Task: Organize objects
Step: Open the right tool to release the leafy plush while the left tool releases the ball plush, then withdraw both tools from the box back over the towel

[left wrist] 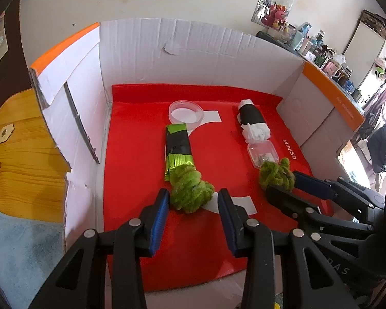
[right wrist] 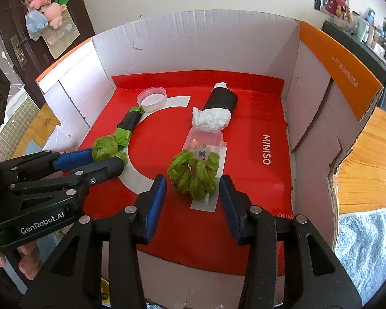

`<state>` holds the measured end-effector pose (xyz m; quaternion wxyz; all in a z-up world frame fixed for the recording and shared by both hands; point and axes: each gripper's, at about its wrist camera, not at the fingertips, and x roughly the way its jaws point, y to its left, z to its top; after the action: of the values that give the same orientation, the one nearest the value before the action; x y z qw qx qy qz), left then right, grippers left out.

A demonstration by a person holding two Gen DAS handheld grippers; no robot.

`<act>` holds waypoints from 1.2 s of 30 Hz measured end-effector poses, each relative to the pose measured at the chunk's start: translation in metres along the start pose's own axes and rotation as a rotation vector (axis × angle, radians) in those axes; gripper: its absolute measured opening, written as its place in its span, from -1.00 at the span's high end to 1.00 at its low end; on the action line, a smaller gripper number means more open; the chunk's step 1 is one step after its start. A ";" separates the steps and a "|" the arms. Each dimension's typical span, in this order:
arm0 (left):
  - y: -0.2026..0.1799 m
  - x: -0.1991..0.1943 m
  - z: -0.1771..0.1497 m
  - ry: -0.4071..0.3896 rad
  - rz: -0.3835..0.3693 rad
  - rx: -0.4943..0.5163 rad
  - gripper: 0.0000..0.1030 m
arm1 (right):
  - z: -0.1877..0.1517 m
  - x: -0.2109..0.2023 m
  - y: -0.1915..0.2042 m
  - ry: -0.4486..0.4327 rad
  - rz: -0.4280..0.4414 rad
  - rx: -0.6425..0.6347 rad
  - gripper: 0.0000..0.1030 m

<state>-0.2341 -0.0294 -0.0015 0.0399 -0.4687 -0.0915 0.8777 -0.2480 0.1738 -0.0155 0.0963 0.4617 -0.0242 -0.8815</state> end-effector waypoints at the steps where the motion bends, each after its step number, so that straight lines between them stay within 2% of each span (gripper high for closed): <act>1: 0.000 0.000 0.000 -0.002 0.003 0.001 0.07 | 0.000 0.000 0.000 0.000 0.000 0.001 0.13; 8: -0.002 -0.003 -0.003 -0.008 0.004 0.003 0.04 | -0.001 -0.004 0.001 -0.008 0.003 0.003 0.12; 12: -0.003 -0.005 -0.004 -0.011 0.002 0.002 0.04 | -0.002 -0.007 0.000 -0.012 0.002 0.006 0.00; 15: -0.004 -0.007 -0.006 -0.011 0.001 0.002 0.04 | -0.004 -0.010 0.000 -0.016 0.002 0.005 -0.01; 18: -0.005 -0.010 -0.008 -0.018 0.005 0.005 -0.08 | -0.006 -0.014 -0.001 -0.021 0.004 0.006 -0.01; 30: -0.009 -0.025 -0.015 -0.037 0.004 0.004 -0.10 | -0.014 -0.027 0.004 -0.041 -0.002 -0.009 -0.12; 32: -0.008 -0.026 -0.016 -0.041 0.005 0.002 -0.16 | -0.014 -0.029 0.005 -0.043 -0.004 -0.010 -0.13; 36: -0.009 -0.032 -0.019 -0.050 0.007 0.004 -0.20 | -0.017 -0.033 0.005 -0.050 -0.010 -0.010 -0.32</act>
<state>-0.2007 -0.0227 0.0158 0.0355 -0.4470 -0.0890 0.8894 -0.2151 0.1757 0.0027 0.0933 0.4393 -0.0199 -0.8933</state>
